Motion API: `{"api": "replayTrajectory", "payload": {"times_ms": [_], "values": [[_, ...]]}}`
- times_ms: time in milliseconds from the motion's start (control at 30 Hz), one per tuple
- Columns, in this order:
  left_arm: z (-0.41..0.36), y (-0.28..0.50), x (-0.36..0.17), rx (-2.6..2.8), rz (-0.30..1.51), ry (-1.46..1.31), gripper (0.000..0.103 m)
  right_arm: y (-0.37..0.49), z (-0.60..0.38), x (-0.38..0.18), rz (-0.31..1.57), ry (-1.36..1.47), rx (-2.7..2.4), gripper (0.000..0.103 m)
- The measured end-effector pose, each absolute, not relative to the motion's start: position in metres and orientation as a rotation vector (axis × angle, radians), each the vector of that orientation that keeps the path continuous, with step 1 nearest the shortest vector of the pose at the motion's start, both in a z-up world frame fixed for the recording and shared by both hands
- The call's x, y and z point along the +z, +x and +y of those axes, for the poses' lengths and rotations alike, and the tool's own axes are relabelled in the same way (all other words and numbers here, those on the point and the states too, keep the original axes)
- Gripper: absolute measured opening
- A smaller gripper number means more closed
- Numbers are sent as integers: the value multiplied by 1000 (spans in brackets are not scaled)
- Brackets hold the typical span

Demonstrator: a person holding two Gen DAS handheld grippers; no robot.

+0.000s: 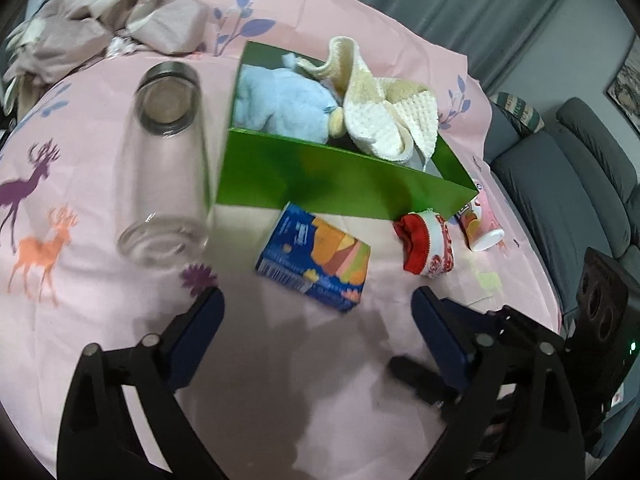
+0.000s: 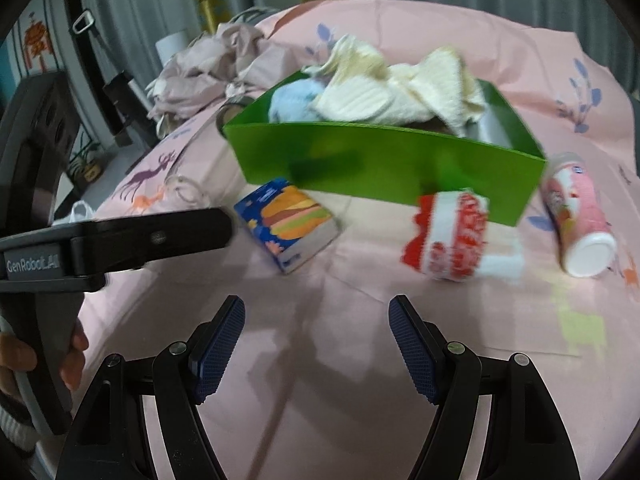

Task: Organize soft objects
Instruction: 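Close the right gripper on the blue-orange tissue pack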

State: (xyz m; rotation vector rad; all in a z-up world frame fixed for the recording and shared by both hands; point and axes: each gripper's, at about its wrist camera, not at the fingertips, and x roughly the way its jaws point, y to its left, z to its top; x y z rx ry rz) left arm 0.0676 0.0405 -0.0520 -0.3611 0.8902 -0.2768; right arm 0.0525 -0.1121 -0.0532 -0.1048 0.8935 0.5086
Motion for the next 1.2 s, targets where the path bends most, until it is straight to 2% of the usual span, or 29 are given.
{"api": "replayTrajectory", "payload": {"times_ms": [100, 267, 533, 733, 1200], "values": [[40, 81, -55, -300, 886, -356, 87, 59, -102, -59, 901, -100, 541, 75], [40, 100, -60, -323, 896, -346, 71, 73, -90, -66, 896, -92, 566, 73], [45, 118, -74, -314, 952, -362, 53, 91, -74, -71, 909, -107, 593, 59], [48, 116, -79, -315, 969, -380, 52, 97, -79, -75, 926, -74, 576, 37], [24, 79, -50, -313, 913, -295, 52, 73, -89, -55, 874, -50, 582, 36]]}}
